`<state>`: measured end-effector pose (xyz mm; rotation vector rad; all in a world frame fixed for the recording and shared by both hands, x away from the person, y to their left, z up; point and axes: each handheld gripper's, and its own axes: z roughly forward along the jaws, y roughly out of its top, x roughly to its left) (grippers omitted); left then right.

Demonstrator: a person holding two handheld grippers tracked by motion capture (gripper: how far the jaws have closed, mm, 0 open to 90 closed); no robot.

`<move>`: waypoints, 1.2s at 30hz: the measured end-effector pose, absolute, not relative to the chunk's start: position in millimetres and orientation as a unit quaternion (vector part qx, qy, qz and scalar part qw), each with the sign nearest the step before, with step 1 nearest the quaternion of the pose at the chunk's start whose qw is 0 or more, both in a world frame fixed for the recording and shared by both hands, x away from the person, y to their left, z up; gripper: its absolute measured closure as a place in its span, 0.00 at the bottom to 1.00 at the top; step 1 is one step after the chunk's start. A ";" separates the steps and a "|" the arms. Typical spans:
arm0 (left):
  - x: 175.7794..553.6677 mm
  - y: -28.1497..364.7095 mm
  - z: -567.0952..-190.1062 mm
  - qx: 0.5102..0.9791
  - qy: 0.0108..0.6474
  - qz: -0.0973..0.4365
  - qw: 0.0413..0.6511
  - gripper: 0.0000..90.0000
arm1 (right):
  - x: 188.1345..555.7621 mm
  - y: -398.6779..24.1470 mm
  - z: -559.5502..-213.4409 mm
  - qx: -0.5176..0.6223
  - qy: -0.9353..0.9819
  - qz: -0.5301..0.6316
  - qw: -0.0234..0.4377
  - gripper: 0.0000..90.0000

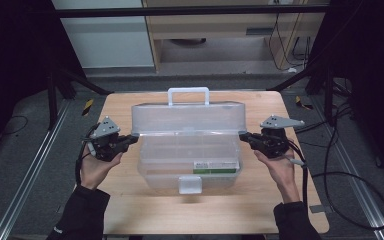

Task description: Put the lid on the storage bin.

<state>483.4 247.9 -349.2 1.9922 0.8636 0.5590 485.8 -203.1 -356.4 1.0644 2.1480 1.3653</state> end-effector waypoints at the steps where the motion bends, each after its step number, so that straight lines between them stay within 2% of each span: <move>1: 482.7 248.0 -350.2 0.801 0.345 0.225 0.434 0.99 | 484.7 -204.0 -357.7 0.378 0.766 0.485 0.188 0.99; 23: 460.4 259.8 -383.2 0.817 0.349 0.215 0.406 0.99 | 457.8 -210.0 -386.7 0.377 0.792 0.437 0.198 0.98; 36: 461.0 262.7 -404.4 0.833 0.364 0.215 0.358 0.97 | 451.9 -209.0 -413.6 0.383 0.818 0.380 0.199 0.99</move>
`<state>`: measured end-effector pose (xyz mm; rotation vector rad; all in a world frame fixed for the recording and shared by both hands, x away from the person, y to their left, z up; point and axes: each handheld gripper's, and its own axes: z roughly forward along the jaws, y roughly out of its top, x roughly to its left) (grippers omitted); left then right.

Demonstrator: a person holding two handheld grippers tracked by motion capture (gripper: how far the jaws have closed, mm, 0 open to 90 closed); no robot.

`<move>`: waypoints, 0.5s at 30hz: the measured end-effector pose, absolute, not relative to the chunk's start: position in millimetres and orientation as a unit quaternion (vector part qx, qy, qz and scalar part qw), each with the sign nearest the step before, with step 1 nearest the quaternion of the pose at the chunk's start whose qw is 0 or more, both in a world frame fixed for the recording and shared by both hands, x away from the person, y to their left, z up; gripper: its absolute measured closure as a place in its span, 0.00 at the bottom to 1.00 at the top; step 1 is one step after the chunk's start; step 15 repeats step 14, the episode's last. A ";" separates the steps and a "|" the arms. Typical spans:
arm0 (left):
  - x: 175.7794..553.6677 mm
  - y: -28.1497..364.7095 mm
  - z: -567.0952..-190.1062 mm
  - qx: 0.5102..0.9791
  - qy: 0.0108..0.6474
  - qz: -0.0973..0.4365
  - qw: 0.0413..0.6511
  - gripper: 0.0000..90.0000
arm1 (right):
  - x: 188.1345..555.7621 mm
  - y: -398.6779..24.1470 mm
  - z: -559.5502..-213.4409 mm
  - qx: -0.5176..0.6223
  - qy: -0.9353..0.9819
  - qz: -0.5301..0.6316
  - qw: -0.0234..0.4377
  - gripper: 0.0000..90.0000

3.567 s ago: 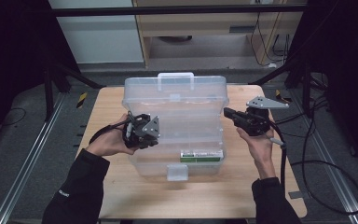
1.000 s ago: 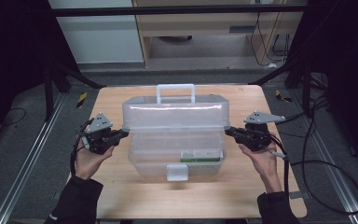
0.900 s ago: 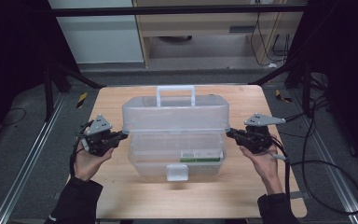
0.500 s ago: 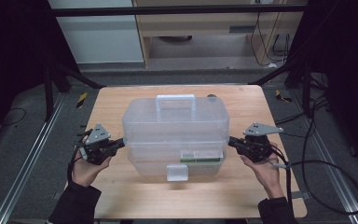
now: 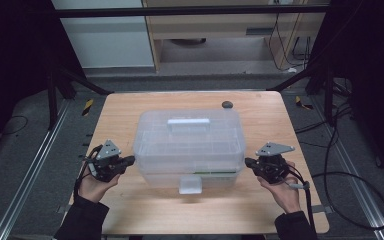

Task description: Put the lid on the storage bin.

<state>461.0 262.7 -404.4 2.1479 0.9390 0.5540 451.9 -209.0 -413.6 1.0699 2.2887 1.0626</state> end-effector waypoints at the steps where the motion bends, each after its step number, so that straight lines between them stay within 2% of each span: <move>1: 462.4 263.7 -407.5 0.832 0.372 0.221 0.348 0.97 | 452.9 -210.7 -415.1 0.386 0.816 0.384 0.193 0.98; 5: 469.9 275.8 -418.1 0.819 0.403 0.233 0.335 0.95 | 455.1 -219.1 -417.4 0.400 0.809 0.374 0.213 0.96; 9: 477.8 292.8 -429.5 0.793 0.442 0.239 0.345 0.84 | 457.3 -236.9 -422.1 0.424 0.791 0.371 0.239 0.91; 12: 483.7 308.8 -439.0 0.772 0.474 0.251 0.341 0.75 | 459.2 -250.6 -428.4 0.444 0.778 0.365 0.253 0.82; 14: 485.8 316.7 -442.6 0.760 0.492 0.255 0.339 0.68 | 461.4 -259.7 -433.1 0.459 0.770 0.363 0.255 0.72; 15: 485.8 316.7 -442.6 0.760 0.492 0.255 0.339 0.68 | 461.4 -259.7 -433.1 0.459 0.770 0.363 0.255 0.72</move>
